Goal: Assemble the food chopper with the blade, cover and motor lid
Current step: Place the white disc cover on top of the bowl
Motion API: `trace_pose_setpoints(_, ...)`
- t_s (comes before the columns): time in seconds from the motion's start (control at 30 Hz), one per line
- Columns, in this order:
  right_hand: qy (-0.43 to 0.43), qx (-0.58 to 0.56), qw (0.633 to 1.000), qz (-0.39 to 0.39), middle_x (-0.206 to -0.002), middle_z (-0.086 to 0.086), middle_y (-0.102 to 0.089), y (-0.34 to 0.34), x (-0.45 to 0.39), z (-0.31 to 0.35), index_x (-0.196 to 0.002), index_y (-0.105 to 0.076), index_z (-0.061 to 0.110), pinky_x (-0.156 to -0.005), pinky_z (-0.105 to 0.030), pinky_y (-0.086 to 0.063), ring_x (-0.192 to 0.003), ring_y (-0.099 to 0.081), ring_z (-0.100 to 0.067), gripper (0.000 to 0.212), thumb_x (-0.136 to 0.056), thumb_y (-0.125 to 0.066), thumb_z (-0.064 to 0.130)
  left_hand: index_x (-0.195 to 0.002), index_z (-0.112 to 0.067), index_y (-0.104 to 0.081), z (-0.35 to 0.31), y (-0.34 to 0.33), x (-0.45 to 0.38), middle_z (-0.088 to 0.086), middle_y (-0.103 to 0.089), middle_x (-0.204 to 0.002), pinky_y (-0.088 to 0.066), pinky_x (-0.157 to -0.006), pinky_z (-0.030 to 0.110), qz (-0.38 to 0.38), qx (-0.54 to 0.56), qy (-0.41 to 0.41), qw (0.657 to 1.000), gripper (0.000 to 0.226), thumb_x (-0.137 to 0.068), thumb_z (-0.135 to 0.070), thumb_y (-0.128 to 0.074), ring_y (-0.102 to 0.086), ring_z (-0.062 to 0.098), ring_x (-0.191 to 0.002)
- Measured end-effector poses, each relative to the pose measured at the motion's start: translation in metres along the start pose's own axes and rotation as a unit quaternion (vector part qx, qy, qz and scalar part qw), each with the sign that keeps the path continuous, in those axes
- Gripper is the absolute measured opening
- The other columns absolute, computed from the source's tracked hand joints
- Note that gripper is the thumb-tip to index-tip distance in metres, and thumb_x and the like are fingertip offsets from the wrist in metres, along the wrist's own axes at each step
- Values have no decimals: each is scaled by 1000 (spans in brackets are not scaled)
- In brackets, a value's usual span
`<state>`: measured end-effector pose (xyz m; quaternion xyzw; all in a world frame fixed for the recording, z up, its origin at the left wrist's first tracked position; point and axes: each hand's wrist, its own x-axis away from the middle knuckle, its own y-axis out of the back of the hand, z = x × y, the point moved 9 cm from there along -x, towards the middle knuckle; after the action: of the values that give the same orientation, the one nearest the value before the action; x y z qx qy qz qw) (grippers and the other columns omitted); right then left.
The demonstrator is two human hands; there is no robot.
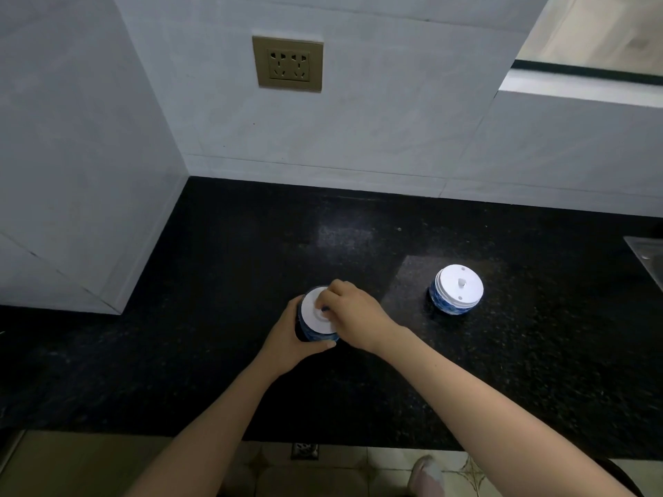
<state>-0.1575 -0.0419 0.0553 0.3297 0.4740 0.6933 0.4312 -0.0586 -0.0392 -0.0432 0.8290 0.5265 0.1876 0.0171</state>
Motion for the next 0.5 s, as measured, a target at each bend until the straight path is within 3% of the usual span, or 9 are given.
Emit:
trace_pose_setpoints(0.23, -5, 49, 998, 33, -112, -16, -53, -17, -5, -2, -112, -56, 7, -73, -37, -35, -100, -50, -35, 25, -87, -56, 9, -147, -31, -29, 2, -1, -3, -16, -47, -134, -43, -84, 7, 1, 0, 7, 1000, 97, -70, -25, -88, -51, -6, -114)
trace_pose_setpoints(0.37, -27, 58, 997, 44, -118, -14, -53, -16, -7, -3, -118, -55, 8, -79, -37, -38, -106, -50, -33, 31, -87, -56, 10, -147, -29, -30, 4, -1, -3, -12, -48, -138, -41, -88, 9, -3, 0, 6, 1000, 98, -69, -25, -88, -51, -1, -118)
trace_pose_setpoints(0.5, -35, 96, 993, 52, -123, -13, -54, -17, -10, -2, -121, -54, 8, -85, -36, -38, -112, -48, -30, 35, -87, -58, 12, -147, -28, -29, 2, -1, -3, -12, -48, -136, -41, -82, 3, -2, -1, 5, 1000, 97, -70, -22, -87, -50, -9, -112)
